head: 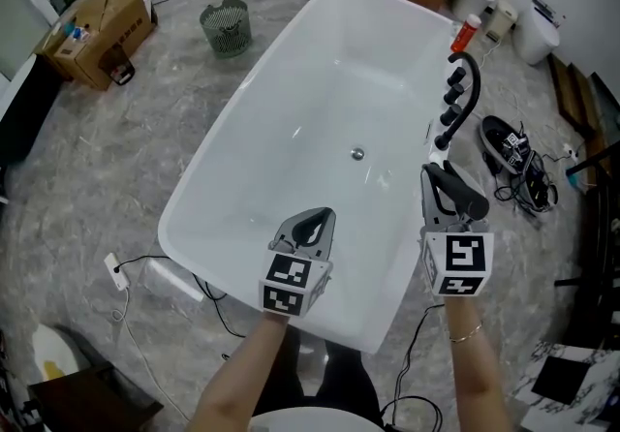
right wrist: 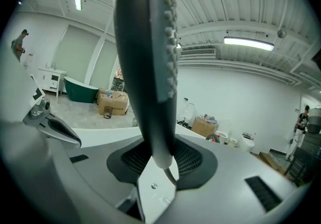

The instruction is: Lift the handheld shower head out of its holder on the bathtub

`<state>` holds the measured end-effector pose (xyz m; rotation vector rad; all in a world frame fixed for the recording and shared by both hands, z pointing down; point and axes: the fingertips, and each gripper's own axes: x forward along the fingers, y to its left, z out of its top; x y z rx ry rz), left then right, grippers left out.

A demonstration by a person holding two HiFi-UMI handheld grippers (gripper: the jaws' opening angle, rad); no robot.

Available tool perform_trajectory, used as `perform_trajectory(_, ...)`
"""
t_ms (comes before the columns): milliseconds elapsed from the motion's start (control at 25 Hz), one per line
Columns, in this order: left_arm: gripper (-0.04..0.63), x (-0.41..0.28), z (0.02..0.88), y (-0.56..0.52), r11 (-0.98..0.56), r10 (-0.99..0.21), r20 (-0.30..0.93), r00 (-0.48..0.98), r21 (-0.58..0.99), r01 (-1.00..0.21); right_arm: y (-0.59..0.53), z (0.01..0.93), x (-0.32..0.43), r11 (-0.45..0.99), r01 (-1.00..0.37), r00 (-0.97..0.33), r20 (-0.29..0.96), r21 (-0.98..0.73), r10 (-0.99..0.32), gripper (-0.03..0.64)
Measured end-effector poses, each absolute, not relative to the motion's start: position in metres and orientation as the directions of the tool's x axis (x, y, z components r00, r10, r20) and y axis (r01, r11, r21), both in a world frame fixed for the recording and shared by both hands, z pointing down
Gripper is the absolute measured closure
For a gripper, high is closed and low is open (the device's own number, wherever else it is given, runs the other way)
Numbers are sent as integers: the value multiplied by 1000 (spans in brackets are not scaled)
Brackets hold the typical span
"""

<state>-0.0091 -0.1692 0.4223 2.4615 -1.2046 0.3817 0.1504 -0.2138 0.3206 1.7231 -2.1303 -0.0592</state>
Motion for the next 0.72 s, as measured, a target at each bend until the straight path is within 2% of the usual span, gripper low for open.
perform_trajectory(720,575,-28,399,-159,-575,-709,373,599,187,-797,-171,315,121,230,-939,-137,335,255,-932,479)
